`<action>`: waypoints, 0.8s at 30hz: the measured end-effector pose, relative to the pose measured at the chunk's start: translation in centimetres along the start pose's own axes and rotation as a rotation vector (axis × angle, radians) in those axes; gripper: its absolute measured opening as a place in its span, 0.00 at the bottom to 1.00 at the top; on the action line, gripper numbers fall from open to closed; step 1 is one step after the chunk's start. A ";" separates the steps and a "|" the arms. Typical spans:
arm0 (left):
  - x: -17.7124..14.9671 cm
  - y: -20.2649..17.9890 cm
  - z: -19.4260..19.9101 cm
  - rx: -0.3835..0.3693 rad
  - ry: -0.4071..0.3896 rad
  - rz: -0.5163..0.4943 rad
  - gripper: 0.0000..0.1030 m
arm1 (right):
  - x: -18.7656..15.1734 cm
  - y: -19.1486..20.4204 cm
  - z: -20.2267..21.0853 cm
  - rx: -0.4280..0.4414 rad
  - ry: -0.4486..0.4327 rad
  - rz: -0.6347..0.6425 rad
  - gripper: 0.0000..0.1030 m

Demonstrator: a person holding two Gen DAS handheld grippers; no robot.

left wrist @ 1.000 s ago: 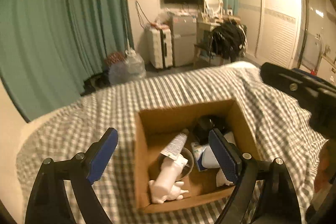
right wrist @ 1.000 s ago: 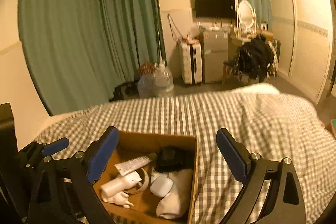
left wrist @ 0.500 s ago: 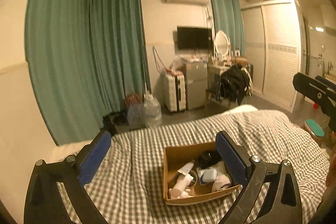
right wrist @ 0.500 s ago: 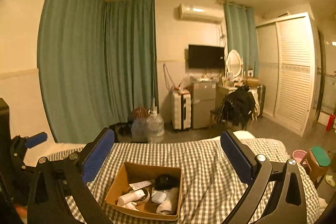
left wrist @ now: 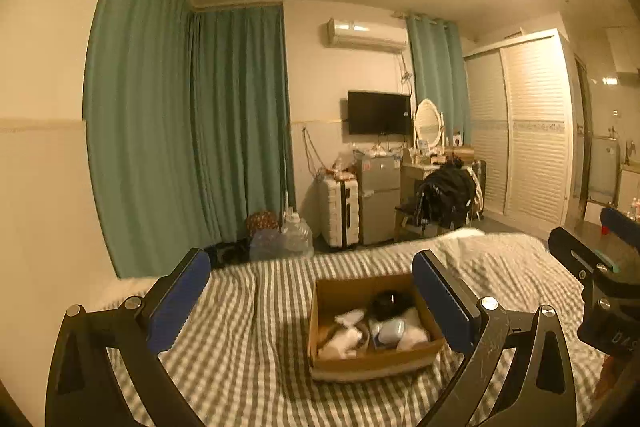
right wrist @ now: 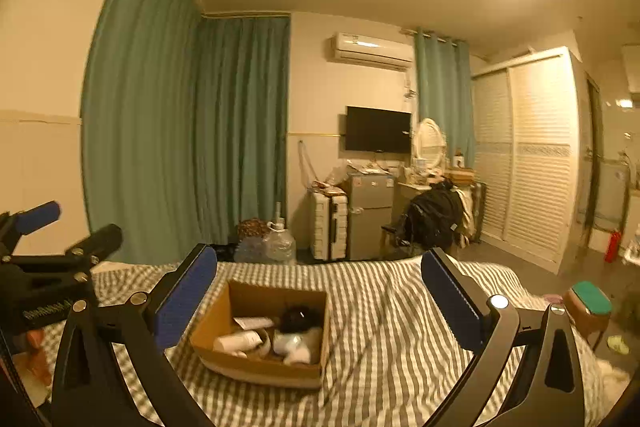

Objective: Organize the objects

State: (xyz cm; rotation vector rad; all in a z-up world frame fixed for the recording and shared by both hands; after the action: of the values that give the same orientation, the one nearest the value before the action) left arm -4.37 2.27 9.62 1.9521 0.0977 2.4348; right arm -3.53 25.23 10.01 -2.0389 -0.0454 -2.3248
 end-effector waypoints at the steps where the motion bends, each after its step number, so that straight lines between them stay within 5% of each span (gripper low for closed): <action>1: -0.9 0.0 -0.2 0.010 0.015 0.003 1.00 | -0.9 -0.2 0.0 -0.003 0.000 -0.012 1.00; 7: -5.7 0.2 -1.3 0.063 0.069 0.026 1.00 | -6.6 -0.8 -1.5 -0.054 -0.021 0.004 1.00; 11: -8.0 0.3 -2.1 0.083 0.084 0.024 1.00 | -9.3 -0.6 -3.1 -0.013 0.043 -0.003 1.00; 24: -9.8 0.5 -2.9 0.094 0.139 0.032 1.00 | -10.0 0.0 -3.5 0.016 0.106 -0.011 1.00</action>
State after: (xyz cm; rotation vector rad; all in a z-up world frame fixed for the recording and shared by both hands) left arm -5.09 1.13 -0.51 1.8303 0.1882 2.6305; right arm -5.73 25.18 -0.37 -1.9099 -0.0706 -2.4265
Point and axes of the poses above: each gripper's, at about its wrist camera, not at the fingertips, and z roughly against the way its jaws point, y to its left, x to its top, the point moved 2 cm from there along -z, roughly the way its jaws point, and after that the axes turned 1 degree about y, right-handed, at the moved point
